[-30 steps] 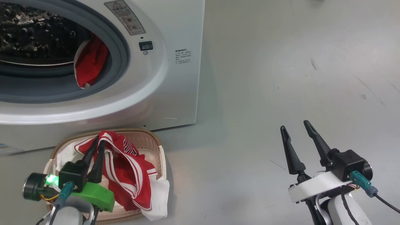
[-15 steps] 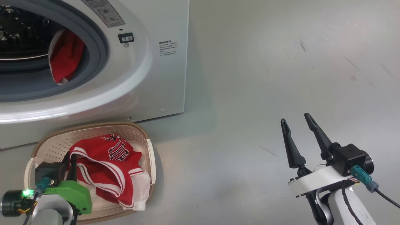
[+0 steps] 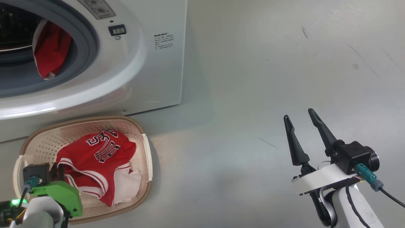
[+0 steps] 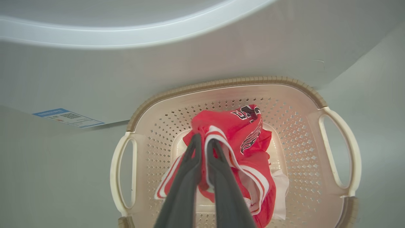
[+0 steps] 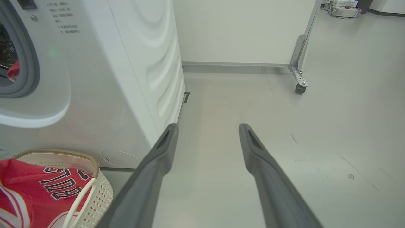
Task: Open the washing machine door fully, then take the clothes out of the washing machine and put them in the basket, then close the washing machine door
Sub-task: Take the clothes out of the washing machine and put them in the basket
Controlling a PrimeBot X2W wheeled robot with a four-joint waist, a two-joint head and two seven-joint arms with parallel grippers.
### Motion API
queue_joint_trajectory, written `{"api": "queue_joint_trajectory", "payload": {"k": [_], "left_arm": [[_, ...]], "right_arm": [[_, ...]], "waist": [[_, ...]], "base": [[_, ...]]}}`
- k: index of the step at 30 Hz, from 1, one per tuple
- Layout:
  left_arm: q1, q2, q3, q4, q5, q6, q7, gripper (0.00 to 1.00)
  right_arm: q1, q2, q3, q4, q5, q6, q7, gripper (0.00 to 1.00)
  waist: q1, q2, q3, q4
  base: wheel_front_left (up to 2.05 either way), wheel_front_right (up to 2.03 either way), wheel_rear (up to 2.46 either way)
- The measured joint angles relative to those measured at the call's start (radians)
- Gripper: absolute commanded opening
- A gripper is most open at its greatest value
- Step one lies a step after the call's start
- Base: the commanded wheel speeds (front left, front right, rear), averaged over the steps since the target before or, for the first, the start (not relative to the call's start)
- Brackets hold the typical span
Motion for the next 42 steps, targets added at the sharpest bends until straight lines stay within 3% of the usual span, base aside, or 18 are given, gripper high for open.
{"api": "queue_joint_trajectory", "payload": {"k": [8, 9, 10, 25, 38, 42], "left_arm": [[-0.034, -0.007, 0.012, 0.084, -0.020, 0.000, -0.009, 0.00], [-0.041, -0.010, 0.013, 0.093, -0.022, 0.000, -0.009, 0.04], [-0.048, -0.015, 0.015, 0.103, -0.027, -0.001, -0.008, 1.00], [-0.089, -0.040, -0.013, 0.176, -0.030, -0.045, -0.064, 1.00], [-0.133, -0.042, -0.035, 0.065, -0.007, -0.062, -0.091, 1.00], [-0.133, -0.041, -0.031, -0.041, -0.005, -0.068, -0.091, 1.00]], "right_arm": [[-0.011, -0.002, -0.001, 0.000, -0.015, 0.000, 0.000, 1.00], [-0.011, -0.002, -0.001, 0.000, -0.016, 0.000, 0.000, 1.00], [-0.011, -0.002, -0.001, 0.000, -0.016, 0.000, 0.000, 1.00], [-0.011, -0.004, -0.004, 0.017, -0.018, 0.000, 0.000, 1.00], [-0.011, -0.007, -0.044, 0.027, -0.017, 0.000, 0.000, 1.00], [-0.011, -0.010, -0.053, 0.028, -0.016, 0.000, 0.000, 1.00]], "waist": [[0.0000, 0.0000, 0.009, 0.001], [0.0000, 0.0000, 0.009, 0.002], [0.0000, 0.0000, 0.008, 0.003], [0.0000, 0.0000, -0.046, 0.043], [0.0000, 0.0000, -0.122, 0.089], [0.0000, 0.0000, -0.152, 0.107]], "base": [[0.00, 0.00, 0.00], [0.00, 0.00, 0.00], [0.00, 0.00, 0.00], [0.00, 0.00, 0.00], [0.00, 0.00, 0.00], [0.00, 0.00, 0.00]]}}
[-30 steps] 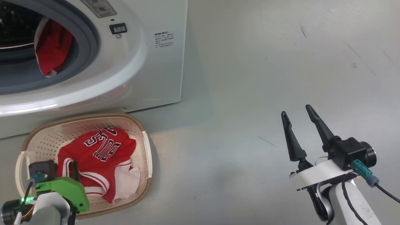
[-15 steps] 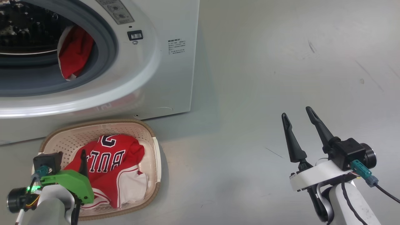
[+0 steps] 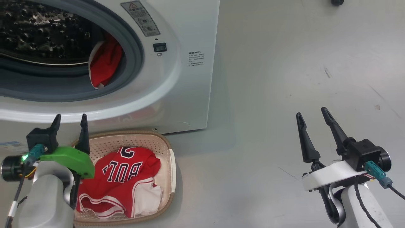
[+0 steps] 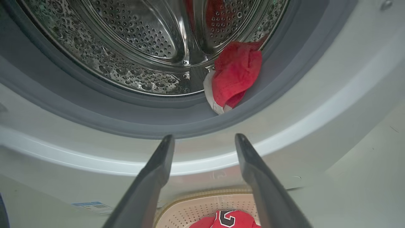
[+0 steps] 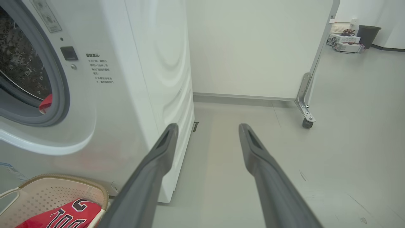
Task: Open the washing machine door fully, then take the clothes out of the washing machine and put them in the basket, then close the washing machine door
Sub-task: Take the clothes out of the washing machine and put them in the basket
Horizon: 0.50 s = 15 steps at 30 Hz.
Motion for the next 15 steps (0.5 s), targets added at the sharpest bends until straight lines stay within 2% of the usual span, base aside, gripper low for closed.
{"api": "queue_joint_trajectory", "payload": {"k": [7, 15], "left_arm": [[0.014, -0.009, 0.018, -0.137, 0.006, -0.001, 0.000, 1.00], [0.145, -0.037, 0.029, -0.250, 0.003, -0.010, 0.000, 1.00]], "right_arm": [[0.005, -0.001, -0.010, 0.007, 0.000, 0.000, 0.000, 1.00], [0.047, 0.001, -0.010, 0.018, 0.003, 0.000, 0.000, 1.00]], "waist": [[0.0000, 0.0000, -0.056, 0.031], [0.0000, 0.0000, -0.129, 0.058]], "base": [[0.00, 0.00, 0.00], [0.00, 0.00, 0.00]]}}
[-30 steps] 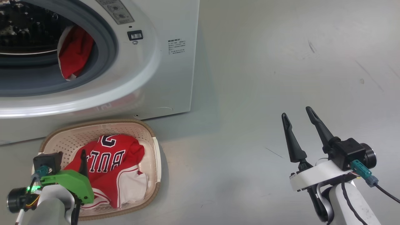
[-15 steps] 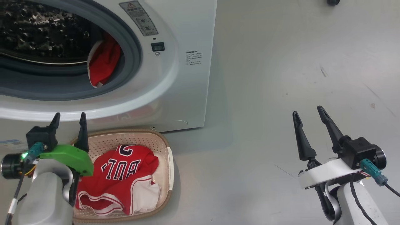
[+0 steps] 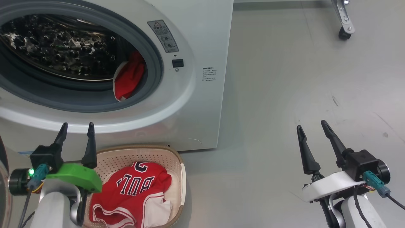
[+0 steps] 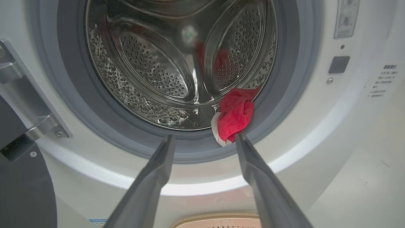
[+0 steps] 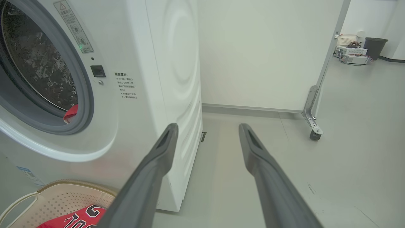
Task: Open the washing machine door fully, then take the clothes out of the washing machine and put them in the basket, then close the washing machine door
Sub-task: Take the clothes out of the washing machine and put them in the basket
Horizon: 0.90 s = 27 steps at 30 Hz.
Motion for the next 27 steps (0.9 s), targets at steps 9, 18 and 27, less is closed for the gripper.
{"api": "queue_joint_trajectory", "payload": {"k": [9, 18, 27], "left_arm": [[0.120, -0.020, 0.002, -0.094, -0.018, -0.003, 0.000, 1.00], [0.207, -0.028, -0.018, -0.164, -0.018, -0.004, 0.000, 1.00], [0.255, -0.029, -0.025, -0.215, -0.019, -0.012, 0.000, 1.00]], "right_arm": [[0.050, 0.002, -0.005, 0.002, 0.008, 0.000, 0.000, 1.00], [0.082, 0.007, -0.007, 0.001, 0.016, 0.000, 0.000, 1.00], [0.102, 0.007, -0.007, -0.004, 0.016, 0.001, 0.000, 1.00]], "waist": [[-0.0001, 0.0000, -0.062, 0.008], [0.0000, 0.0000, -0.098, 0.003], [0.0000, 0.0000, -0.111, -0.002]], "base": [[0.00, 0.00, 0.00], [0.00, 0.00, 0.00], [0.00, 0.00, 0.00]]}}
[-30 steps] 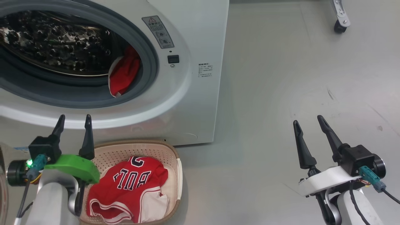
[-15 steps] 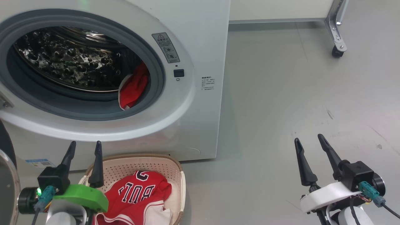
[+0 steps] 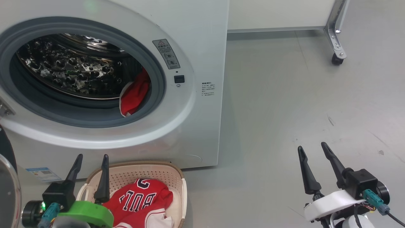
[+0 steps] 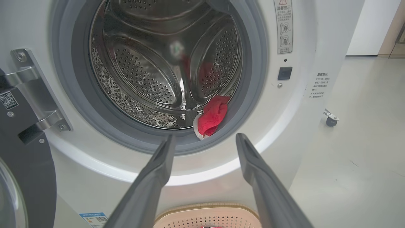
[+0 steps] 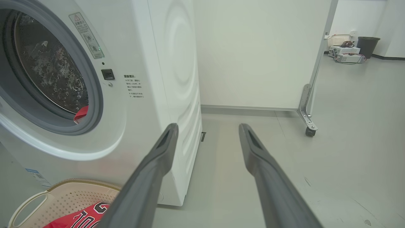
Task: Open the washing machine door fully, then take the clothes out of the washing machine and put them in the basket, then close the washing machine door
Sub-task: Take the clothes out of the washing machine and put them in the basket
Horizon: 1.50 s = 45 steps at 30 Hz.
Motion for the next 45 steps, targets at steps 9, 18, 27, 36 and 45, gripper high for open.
{"api": "queue_joint_trajectory", "payload": {"k": [9, 18, 27, 36, 45], "left_arm": [[0.022, -0.001, -0.010, -0.035, 0.000, 0.000, 0.000, 1.00], [0.035, -0.001, -0.015, -0.055, -0.001, 0.000, 0.000, 1.00], [0.047, -0.002, -0.019, -0.064, -0.004, 0.000, 0.000, 1.00], [0.056, -0.002, -0.023, -0.065, -0.007, 0.000, 0.000, 1.00], [0.057, -0.002, -0.026, -0.076, -0.009, 0.000, 0.000, 1.00]], "right_arm": [[0.010, 0.000, 0.000, -0.008, 0.000, 0.000, 0.000, 1.00], [0.011, 0.001, 0.001, -0.010, 0.000, 0.000, 0.000, 1.00], [0.011, 0.001, 0.002, -0.010, 0.000, 0.002, 0.000, 1.00], [0.011, 0.001, 0.003, -0.010, 0.000, 0.008, 0.000, 1.00], [0.011, -0.001, 0.005, -0.016, -0.001, 0.008, 0.000, 1.00]], "waist": [[0.0000, 0.0000, 0.000, -0.001], [0.0000, 0.0000, 0.005, -0.002], [0.0000, 0.0000, 0.006, -0.006], [0.0000, 0.0000, 0.007, -0.009], [0.0000, 0.0000, 0.014, -0.009]], "base": [[0.00, 0.00, 0.00], [0.00, 0.00, 0.00], [0.00, 0.00, 0.00], [0.00, 0.00, 0.00], [0.00, 0.00, 0.00]]}}
